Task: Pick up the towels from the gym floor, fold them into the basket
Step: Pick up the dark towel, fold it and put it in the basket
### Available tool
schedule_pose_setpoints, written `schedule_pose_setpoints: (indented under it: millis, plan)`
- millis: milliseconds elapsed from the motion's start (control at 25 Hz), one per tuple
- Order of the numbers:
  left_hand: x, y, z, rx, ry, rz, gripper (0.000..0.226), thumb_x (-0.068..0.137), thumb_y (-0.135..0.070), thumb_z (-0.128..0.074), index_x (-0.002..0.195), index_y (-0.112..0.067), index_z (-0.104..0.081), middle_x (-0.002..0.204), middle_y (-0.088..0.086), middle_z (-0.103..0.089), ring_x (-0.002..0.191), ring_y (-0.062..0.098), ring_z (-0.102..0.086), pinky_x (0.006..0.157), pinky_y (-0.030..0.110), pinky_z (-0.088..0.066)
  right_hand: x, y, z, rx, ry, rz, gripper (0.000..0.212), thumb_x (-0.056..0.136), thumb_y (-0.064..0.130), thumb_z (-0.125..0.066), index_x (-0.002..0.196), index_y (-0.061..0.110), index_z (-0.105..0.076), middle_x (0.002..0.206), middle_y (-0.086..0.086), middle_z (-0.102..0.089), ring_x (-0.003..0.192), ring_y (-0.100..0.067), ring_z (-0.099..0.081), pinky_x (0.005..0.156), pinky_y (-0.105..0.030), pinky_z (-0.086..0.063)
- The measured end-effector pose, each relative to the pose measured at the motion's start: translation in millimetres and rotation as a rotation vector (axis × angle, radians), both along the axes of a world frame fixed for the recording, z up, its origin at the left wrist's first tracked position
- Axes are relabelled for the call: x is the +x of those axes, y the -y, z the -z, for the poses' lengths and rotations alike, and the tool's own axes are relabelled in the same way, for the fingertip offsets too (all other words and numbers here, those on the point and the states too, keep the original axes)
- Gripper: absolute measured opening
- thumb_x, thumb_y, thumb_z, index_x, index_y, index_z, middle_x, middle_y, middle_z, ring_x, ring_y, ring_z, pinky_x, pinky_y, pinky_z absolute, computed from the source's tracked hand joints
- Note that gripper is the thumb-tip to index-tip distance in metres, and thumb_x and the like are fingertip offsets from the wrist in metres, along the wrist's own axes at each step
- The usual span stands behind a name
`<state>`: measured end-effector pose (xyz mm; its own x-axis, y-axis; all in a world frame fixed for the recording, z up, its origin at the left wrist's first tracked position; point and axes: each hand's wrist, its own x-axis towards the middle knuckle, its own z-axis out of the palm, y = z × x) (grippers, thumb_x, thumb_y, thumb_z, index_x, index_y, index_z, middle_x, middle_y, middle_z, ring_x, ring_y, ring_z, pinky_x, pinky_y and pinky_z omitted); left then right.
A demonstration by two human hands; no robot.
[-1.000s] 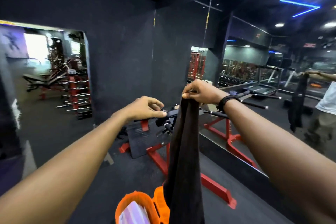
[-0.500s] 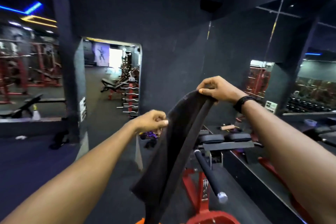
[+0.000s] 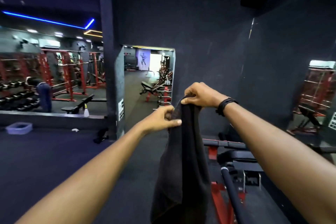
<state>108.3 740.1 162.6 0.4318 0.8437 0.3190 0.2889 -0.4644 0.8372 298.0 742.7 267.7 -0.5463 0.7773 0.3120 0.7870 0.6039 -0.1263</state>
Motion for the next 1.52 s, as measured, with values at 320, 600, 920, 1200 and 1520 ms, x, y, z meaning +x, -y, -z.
schedule_pose_setpoints:
  millis: [320, 600, 920, 1200, 1520]
  plan:
    - [-65, -17, 16, -0.284, -0.332, -0.094, 0.036, 0.080, -0.035, -0.076, 0.089, -0.001, -0.069, 0.081, 0.005, -0.071, 0.076, 0.017, -0.062, 0.066, 0.029, -0.052, 23, -54, -3, 0.179, -0.385, 0.431, 0.025, 0.084, 0.032, -0.067, 0.068, 0.019, -0.053, 0.091, -0.017, -0.064, 0.081, -0.035, -0.064, 0.072, -0.033, -0.051]
    - [-11, -23, -22, -0.384, 0.414, -0.204, 0.019, 0.087, -0.006, -0.067, 0.070, -0.013, -0.060, 0.049, -0.007, -0.062, 0.043, 0.001, -0.058, 0.042, 0.015, -0.046, -30, -35, 7, -0.328, -0.395, 0.228, 0.021, 0.095, 0.008, -0.053, 0.078, 0.016, -0.044, 0.068, -0.006, -0.047, 0.033, -0.007, -0.046, 0.032, -0.022, -0.046]
    - [9, -35, -23, -0.339, 0.390, -0.164, 0.021, 0.087, -0.008, -0.066, 0.104, 0.003, -0.064, 0.082, 0.008, -0.065, 0.061, 0.006, -0.065, 0.059, 0.018, -0.056, -48, -29, 23, -0.621, -0.533, 0.250, 0.022, 0.096, -0.002, -0.040, 0.077, 0.007, -0.044, 0.066, -0.014, -0.051, 0.034, -0.010, -0.052, 0.040, -0.028, -0.054]
    - [9, -44, -9, 0.006, 0.117, -0.349, 0.027, 0.052, -0.027, -0.085, 0.057, -0.018, -0.060, 0.061, -0.006, -0.049, 0.065, 0.011, -0.044, 0.063, 0.030, -0.034, -48, -35, 26, -0.749, -0.615, 0.248, 0.017, 0.097, 0.006, -0.043, 0.089, 0.002, -0.057, 0.058, -0.005, -0.065, 0.053, -0.017, -0.063, 0.054, -0.028, -0.055]
    - [-7, -48, -21, 0.030, 0.409, -0.356, 0.013, 0.088, -0.009, -0.065, 0.099, -0.007, -0.072, 0.093, 0.004, -0.070, 0.084, 0.009, -0.058, 0.073, 0.017, -0.044, -20, -38, 27, -0.217, -0.544, 0.071, 0.032, 0.092, 0.039, -0.061, 0.083, 0.010, -0.070, 0.062, 0.006, -0.063, 0.050, 0.006, -0.050, 0.056, -0.010, -0.038]
